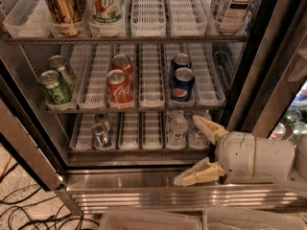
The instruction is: Pick green can from middle shelf of fridge
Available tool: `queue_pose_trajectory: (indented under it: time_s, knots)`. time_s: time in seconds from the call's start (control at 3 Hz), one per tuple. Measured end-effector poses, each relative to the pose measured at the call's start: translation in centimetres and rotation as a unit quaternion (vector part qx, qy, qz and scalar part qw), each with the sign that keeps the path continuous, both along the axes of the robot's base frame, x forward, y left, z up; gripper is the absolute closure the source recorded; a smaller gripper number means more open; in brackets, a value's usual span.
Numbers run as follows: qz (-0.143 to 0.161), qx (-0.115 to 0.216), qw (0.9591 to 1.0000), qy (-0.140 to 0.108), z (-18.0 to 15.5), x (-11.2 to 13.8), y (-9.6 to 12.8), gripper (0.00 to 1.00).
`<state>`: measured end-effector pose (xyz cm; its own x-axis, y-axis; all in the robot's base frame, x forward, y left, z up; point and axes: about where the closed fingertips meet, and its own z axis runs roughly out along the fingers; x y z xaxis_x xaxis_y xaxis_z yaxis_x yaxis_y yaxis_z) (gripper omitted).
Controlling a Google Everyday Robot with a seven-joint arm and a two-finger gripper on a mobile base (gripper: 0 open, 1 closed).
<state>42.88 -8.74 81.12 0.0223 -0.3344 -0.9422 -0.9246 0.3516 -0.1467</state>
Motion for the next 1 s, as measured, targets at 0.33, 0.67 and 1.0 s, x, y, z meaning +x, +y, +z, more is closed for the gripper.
queue_pose_trajectory:
  time_s: [0.33,0.67,1.0]
  knots:
    - [-0.052,0.158,0.9861,0.007,1.1,0.6,0.0,0.00]
    - [-0.102,0.284,0.9528,0.032,4.5,1.6,0.5,0.00]
    - [-0.096,0.331,0.9378,0.040,8.2,2.0,2.2,0.00]
